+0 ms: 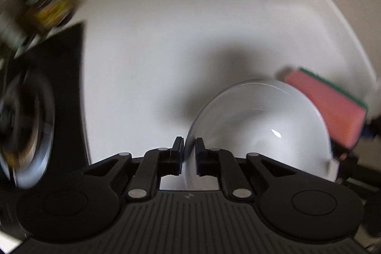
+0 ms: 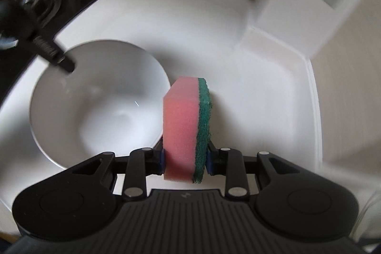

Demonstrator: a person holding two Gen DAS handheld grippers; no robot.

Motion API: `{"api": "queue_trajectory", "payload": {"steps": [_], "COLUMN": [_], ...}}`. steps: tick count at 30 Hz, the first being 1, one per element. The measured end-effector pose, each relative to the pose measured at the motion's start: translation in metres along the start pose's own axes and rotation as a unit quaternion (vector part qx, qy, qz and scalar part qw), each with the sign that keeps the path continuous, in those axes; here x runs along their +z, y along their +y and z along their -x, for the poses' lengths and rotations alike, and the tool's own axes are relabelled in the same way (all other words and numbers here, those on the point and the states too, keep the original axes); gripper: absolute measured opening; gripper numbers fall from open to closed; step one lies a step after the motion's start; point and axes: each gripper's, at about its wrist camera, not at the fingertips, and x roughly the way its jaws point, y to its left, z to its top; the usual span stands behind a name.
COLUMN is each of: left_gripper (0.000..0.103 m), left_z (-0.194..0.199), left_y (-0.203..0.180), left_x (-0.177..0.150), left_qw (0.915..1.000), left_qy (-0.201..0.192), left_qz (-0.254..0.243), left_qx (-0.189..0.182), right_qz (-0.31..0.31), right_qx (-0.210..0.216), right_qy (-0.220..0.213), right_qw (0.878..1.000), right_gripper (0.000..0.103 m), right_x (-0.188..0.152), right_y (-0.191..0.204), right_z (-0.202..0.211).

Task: Clean bowl
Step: 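Rotate the white bowl by its rim with the left tool while the right tool holds the sponge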

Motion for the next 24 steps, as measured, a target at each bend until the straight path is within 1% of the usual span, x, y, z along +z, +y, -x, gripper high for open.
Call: {"api": "queue_trajectory", "payload": {"steps": [2,3,4,6,8,9,10,12,14,15,16,17,18,19,21,22,24], "left_gripper": [0.017,0.019,0.019,0.021,0.023,0.024,0.025,0.027,0.027,0.027,0.027,0.027,0.027,0.027,0.023,0.022,0.014], "left_z": [-0.024,-0.030,-0.032,-0.033,-0.056,-0.064,-0.065,-0.061,-0.063,-0.062,-0.059,-0.057,-0.056,-0.055,-0.050,-0.049,-0.051], "left_y": [-0.011,-0.018,-0.019,-0.016,0.019,0.030,0.029,0.028,0.031,0.032,0.033,0.036,0.041,0.045,0.054,0.059,0.073], "left_x": [-0.004,-0.007,-0.010,-0.008,-0.002,-0.004,-0.009,-0.014,-0.016,-0.019,-0.022,-0.024,-0.028,-0.031,-0.037,-0.039,-0.043], "left_qw": [0.9985,0.9963,0.9959,0.9981,0.9985,0.9964,0.9941,0.9892,0.9835,0.9794,0.9762,0.9733,0.9683,0.9661,0.9648,0.9660,0.9671], "left_qy": [-0.011,-0.019,-0.023,-0.025,-0.024,-0.025,-0.027,-0.032,-0.033,-0.032,-0.031,-0.029,-0.026,-0.022,-0.011,-0.002,0.017], "left_qz": [-0.049,-0.075,-0.077,-0.038,0.033,0.070,0.093,0.128,0.165,0.188,0.205,0.221,0.244,0.254,0.262,0.259,0.251], "left_qx": [0.022,0.037,0.043,0.041,0.037,0.042,0.049,0.062,0.066,0.065,0.062,0.057,0.047,0.038,0.015,-0.002,-0.039], "right_qz": [0.016,0.023,0.030,0.015,-0.017,-0.021,-0.025,-0.042,-0.059,-0.069,-0.071,-0.068,-0.067,-0.062,-0.053,-0.048,-0.054], "right_qx": [0.005,0.009,0.014,0.021,0.024,0.019,0.013,-0.006,-0.026,-0.026,-0.025,-0.016,-0.009,0.006,0.035,0.050,0.079], "right_qy": [-0.002,-0.006,-0.010,-0.013,-0.016,-0.019,-0.021,-0.026,-0.031,-0.034,-0.034,-0.035,-0.034,-0.031,-0.025,-0.023,-0.020], "right_qw": [1.000,1.000,0.999,1.000,0.999,0.999,0.999,0.999,0.997,0.997,0.997,0.997,0.997,0.998,0.998,0.997,0.995], "right_gripper": [0.026,0.027,0.027,0.027,0.027,0.026,0.026,0.027,0.027,0.027,0.027,0.027,0.027,0.027,0.027,0.027,0.026], "right_x": [0.003,0.003,0.003,0.001,-0.006,-0.010,-0.013,-0.026,-0.040,-0.050,-0.053,-0.064,-0.069,-0.073,-0.083,-0.088,-0.095], "right_y": [0.002,0.002,0.002,-0.001,0.000,0.005,0.009,0.025,0.041,0.051,0.053,0.060,0.061,0.058,0.051,0.048,0.032], "right_z": [-0.001,-0.001,-0.002,0.000,0.007,0.010,0.012,0.022,0.032,0.039,0.041,0.049,0.053,0.058,0.069,0.074,0.086]}}
